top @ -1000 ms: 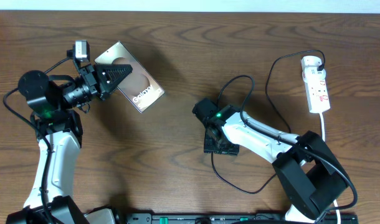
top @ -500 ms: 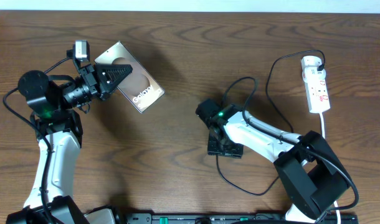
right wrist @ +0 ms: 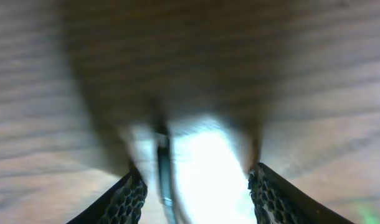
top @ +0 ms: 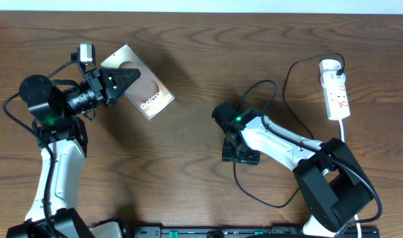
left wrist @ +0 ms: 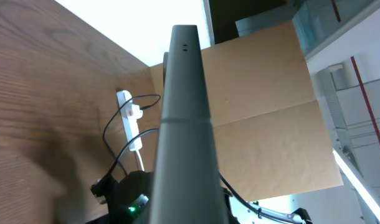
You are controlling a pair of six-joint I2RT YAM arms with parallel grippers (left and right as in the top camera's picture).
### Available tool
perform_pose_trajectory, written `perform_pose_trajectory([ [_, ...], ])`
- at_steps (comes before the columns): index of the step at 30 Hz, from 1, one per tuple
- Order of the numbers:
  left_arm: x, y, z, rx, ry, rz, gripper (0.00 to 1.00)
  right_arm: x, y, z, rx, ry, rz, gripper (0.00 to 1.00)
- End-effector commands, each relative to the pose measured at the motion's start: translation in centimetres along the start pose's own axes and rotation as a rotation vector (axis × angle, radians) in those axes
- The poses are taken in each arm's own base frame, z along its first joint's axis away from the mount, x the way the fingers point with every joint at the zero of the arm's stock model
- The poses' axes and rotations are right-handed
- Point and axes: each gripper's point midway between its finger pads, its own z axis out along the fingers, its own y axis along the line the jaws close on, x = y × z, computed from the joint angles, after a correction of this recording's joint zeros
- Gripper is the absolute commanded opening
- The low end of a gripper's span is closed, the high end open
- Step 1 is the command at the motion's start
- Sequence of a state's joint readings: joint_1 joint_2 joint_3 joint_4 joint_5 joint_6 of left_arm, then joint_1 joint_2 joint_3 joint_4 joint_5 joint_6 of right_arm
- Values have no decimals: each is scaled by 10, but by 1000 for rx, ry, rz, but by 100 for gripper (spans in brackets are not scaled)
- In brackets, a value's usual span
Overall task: Plug charger to phone and switch on socket
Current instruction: 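Close the right gripper on the cable's plug end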
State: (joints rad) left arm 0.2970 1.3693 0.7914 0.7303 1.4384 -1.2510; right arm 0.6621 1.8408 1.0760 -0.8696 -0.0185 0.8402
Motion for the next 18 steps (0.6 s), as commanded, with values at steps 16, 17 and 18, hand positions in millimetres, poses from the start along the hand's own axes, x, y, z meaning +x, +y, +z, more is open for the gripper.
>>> perform_pose_trajectory([
  [16,1,-7,0,9,14,56,8,2,-1,11,-7,19,2,30],
  [17,1,-7,0,9,15,56,7,2,-2,12,-4,22,3,24],
  [18,1,-7,0,10,17,56,8,2,-2,13,-2,23,6,20],
])
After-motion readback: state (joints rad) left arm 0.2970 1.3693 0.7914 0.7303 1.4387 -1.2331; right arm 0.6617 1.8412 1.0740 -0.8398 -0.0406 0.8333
